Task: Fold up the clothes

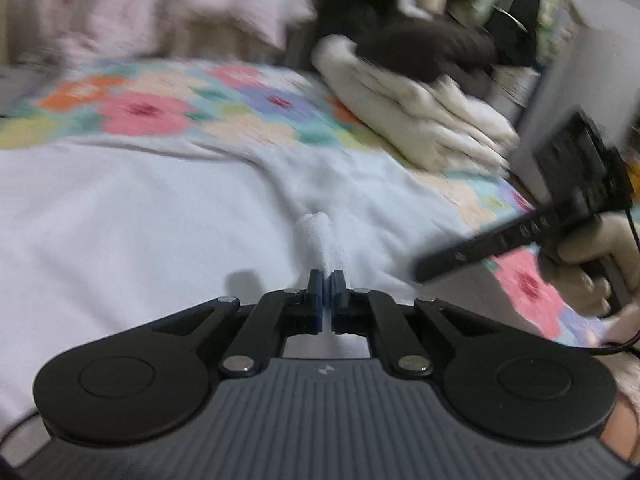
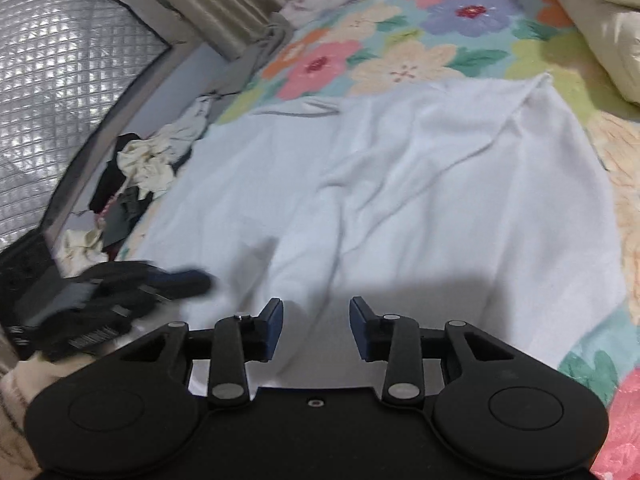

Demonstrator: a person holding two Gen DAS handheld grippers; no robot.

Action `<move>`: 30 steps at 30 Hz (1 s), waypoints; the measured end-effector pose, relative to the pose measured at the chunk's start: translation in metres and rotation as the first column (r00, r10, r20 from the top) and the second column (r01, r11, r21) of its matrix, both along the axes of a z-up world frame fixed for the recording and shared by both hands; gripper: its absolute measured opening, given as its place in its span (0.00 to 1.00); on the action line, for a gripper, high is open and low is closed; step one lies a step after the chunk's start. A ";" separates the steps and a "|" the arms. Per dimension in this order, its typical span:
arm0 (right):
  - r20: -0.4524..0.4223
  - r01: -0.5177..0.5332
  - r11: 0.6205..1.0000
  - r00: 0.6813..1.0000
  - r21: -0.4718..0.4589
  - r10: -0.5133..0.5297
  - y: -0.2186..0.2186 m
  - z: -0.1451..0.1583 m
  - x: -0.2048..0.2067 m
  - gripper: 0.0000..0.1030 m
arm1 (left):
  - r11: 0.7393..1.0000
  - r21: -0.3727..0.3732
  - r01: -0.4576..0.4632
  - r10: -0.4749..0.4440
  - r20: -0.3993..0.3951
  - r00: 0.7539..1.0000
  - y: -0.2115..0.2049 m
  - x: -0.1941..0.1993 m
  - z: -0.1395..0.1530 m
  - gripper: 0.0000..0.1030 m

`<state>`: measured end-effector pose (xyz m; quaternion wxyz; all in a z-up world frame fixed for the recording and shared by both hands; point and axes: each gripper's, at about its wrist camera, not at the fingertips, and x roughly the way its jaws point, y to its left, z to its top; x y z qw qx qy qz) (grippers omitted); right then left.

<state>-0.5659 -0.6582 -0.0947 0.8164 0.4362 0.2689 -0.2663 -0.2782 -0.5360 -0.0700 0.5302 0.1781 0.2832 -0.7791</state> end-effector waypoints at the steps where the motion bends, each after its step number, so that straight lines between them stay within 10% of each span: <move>1: -0.005 0.007 1.000 1.000 -0.008 -0.007 0.001 0.000 0.000 0.41 | 0.999 -0.017 -0.037 0.038 0.061 0.997 0.007 0.004 0.003 0.03; 4: -0.014 0.040 0.997 0.999 -0.061 -0.040 0.005 0.007 -0.001 0.41 | 0.993 -0.033 -0.118 0.122 0.245 0.962 0.025 0.014 0.005 0.03; 25: -0.148 -0.139 0.987 0.981 -0.080 0.126 0.028 0.017 0.066 0.46 | 0.946 -0.140 -0.292 0.322 0.295 0.900 0.062 0.072 0.052 0.06; 30: -0.213 -0.219 0.963 0.960 -0.155 0.184 0.019 0.018 0.072 0.48 | 0.897 -0.109 -0.428 0.440 0.135 0.888 0.087 0.130 0.086 0.09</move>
